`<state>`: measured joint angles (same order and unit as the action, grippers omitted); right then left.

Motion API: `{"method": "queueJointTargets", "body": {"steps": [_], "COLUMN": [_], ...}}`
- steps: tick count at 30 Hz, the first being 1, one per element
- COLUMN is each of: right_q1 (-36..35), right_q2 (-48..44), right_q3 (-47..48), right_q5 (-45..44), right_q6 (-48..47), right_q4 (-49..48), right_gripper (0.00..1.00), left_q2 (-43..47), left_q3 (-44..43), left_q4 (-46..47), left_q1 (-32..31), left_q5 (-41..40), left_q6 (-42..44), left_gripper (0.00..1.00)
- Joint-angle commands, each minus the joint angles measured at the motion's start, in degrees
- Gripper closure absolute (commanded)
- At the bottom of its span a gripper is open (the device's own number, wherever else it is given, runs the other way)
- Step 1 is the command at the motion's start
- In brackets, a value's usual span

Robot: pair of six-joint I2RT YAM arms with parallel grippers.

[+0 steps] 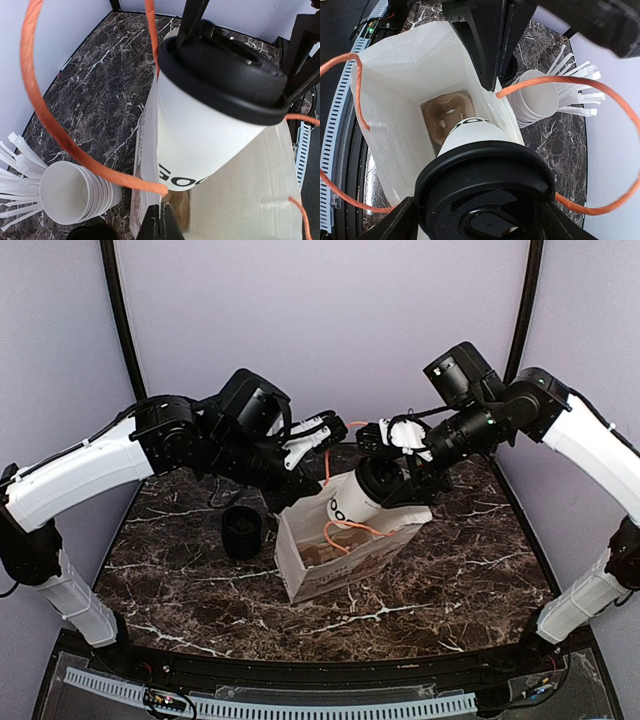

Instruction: Pack the takeout coffee

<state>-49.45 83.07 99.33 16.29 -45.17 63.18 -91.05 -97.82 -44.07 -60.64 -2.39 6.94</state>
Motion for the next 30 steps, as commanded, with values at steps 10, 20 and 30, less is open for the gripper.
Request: {"method": "queueJointTargets", "body": {"steps": [10, 20, 30], "right_q1": [-8.3, -13.5, -13.9], "right_q2": [3.2, 0.4, -2.7], "right_q3": [-1.1, -6.3, -12.3], "right_q5": [-7.8, -12.5, -24.0], "right_q6": [-2.2, -1.7, -1.3], "right_q4": [-2.3, -0.6, -3.6], "right_gripper": [0.27, 0.27, 0.27], "left_q2": [4.9, 11.2, 13.3], "left_q3": [5.9, 11.0, 15.6], "left_q4": [9.4, 13.4, 19.1], "left_q1": [-0.1, -0.1, 6.3], "left_q5": [2.3, -0.4, 0.6], "left_q6": [1.4, -0.7, -6.1], "left_gripper": [0.99, 0.36, 0.20]}}
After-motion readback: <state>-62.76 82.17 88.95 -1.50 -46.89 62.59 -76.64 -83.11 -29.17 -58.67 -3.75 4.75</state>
